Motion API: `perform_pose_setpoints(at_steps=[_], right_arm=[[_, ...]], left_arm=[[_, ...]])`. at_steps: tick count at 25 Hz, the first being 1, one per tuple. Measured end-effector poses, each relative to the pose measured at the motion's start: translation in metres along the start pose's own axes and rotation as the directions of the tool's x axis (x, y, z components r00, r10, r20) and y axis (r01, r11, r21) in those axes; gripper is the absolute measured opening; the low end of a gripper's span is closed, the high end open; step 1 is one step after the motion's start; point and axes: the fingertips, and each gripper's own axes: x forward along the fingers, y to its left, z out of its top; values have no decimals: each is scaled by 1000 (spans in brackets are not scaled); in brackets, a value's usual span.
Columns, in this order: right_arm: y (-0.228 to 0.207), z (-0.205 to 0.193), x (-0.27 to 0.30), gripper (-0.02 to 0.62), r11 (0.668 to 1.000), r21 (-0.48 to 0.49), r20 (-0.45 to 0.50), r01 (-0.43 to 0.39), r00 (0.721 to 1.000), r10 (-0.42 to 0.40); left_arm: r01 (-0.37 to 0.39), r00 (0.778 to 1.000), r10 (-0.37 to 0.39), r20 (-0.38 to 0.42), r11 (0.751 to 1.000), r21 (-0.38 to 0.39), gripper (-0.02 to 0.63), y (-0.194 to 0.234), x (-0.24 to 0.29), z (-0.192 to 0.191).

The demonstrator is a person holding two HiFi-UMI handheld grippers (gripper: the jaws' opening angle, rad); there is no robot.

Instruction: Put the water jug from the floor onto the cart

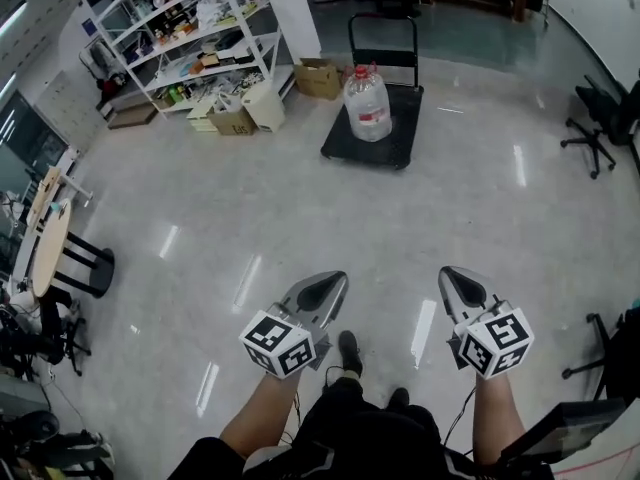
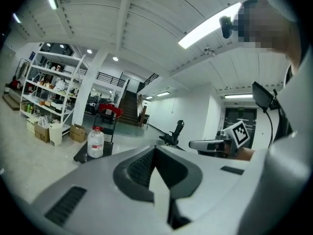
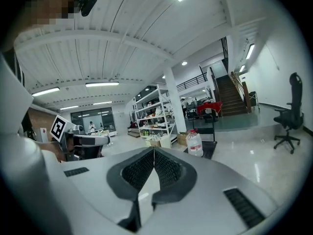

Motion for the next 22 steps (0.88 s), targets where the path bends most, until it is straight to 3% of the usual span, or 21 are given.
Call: perform_pose_setpoints(at_steps=[4,8,12,22], right_arm=[[3,-14,-42,3,1000,15,15,18,1000,-18],[18,-17,-68,3,999,25,34,28,999,-29],[43,-20,-84,3,999,24,44,41,998,-42],[125,-29,-87,3,989,15,53,145,988,-145]], left_arm=[[1,1000,0,-22,1000,27,2,-43,-25,-10],[-17,999,17,-36,1000,15,2,-57,-52,-17],[12,999,-11,-32,999,37,2,-68,-76,-20],[88,996,-89,17,993,78,2,-40,-148,-15]])
